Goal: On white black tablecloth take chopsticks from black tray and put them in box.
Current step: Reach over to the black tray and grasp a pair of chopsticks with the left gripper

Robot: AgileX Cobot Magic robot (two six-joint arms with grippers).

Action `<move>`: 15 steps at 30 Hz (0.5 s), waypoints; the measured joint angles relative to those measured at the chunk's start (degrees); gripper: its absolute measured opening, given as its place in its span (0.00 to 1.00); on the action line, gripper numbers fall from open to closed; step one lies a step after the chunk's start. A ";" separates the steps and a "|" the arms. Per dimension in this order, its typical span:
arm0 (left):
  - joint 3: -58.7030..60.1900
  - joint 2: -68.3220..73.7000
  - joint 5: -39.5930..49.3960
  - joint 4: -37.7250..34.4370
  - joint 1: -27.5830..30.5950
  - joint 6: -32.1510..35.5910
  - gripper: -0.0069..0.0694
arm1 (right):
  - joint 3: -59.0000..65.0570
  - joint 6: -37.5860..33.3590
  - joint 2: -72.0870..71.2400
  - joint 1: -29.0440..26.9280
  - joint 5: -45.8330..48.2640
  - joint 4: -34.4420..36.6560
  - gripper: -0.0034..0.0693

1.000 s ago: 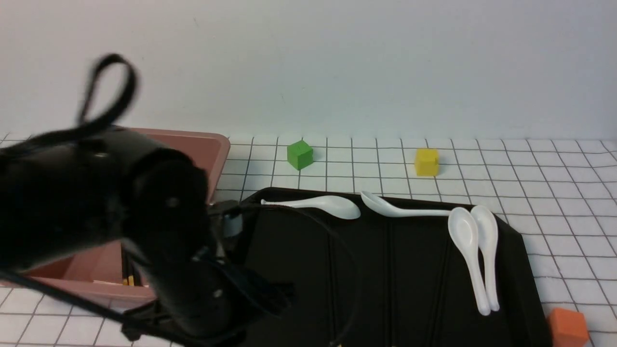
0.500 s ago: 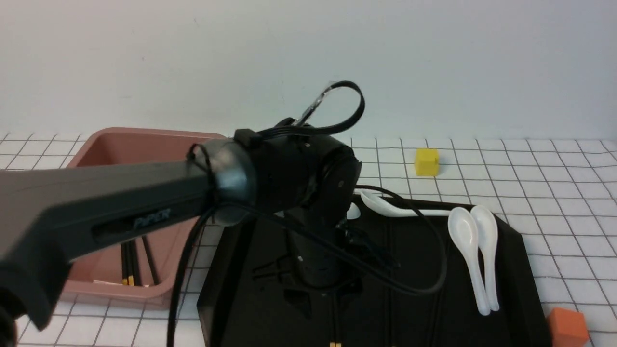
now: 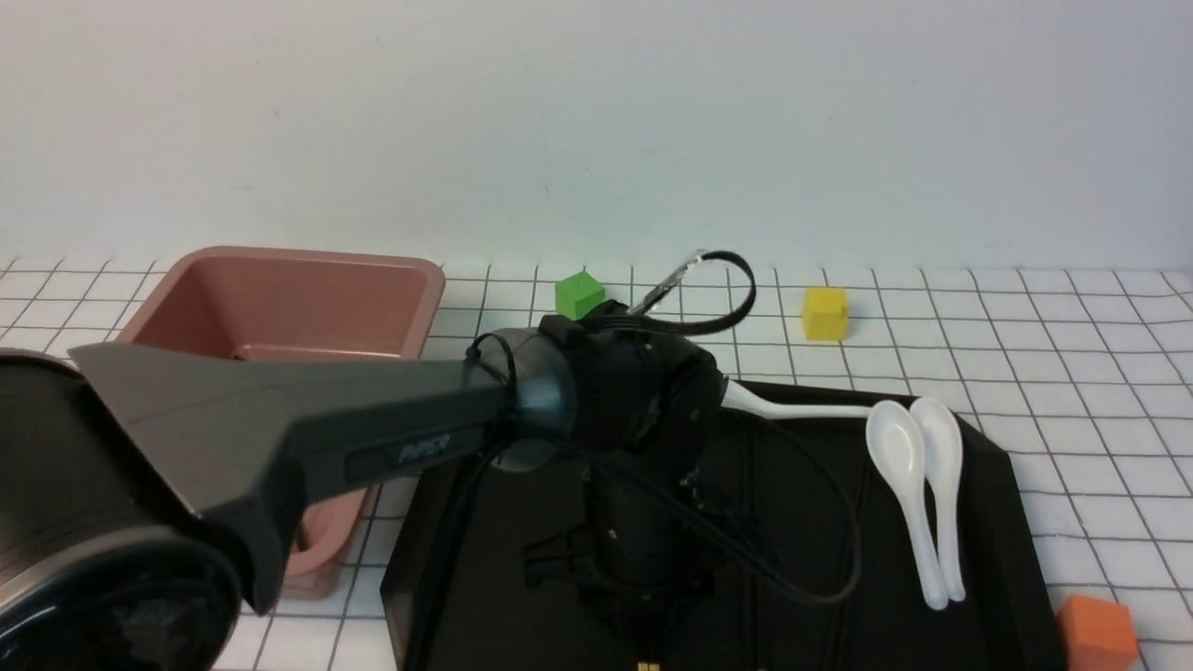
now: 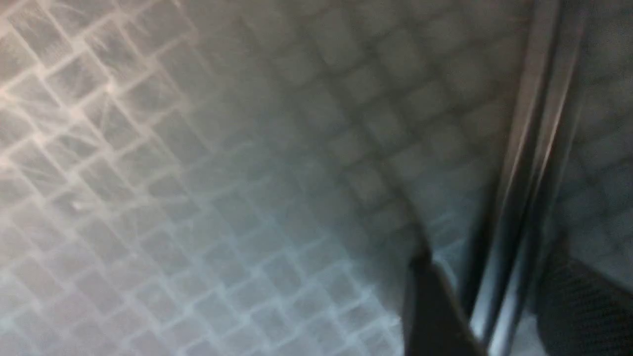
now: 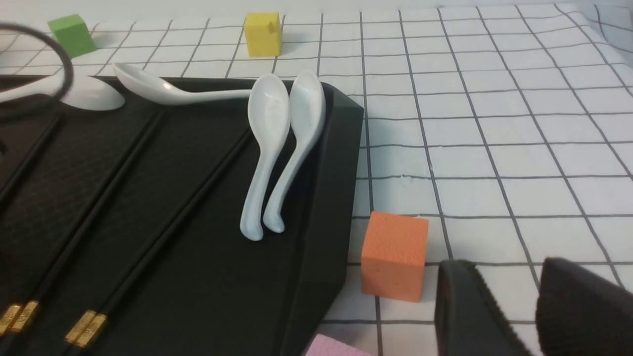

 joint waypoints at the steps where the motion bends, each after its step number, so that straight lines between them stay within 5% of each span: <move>1: -0.22 0.29 0.14 0.00 0.00 0.00 0.50 | 0.00 0.00 0.00 0.00 0.00 0.00 0.38; 5: -0.56 0.69 0.82 0.56 0.00 0.60 0.43 | 0.00 0.00 0.00 0.00 0.00 0.00 0.38; 9: -0.80 0.76 1.04 -0.33 0.00 1.68 0.24 | 0.00 0.00 0.00 0.00 0.00 0.00 0.38; 15: 0.20 -3.58 0.50 0.00 -1.63 3.49 0.24 | 0.00 0.00 0.00 0.00 0.00 0.00 0.38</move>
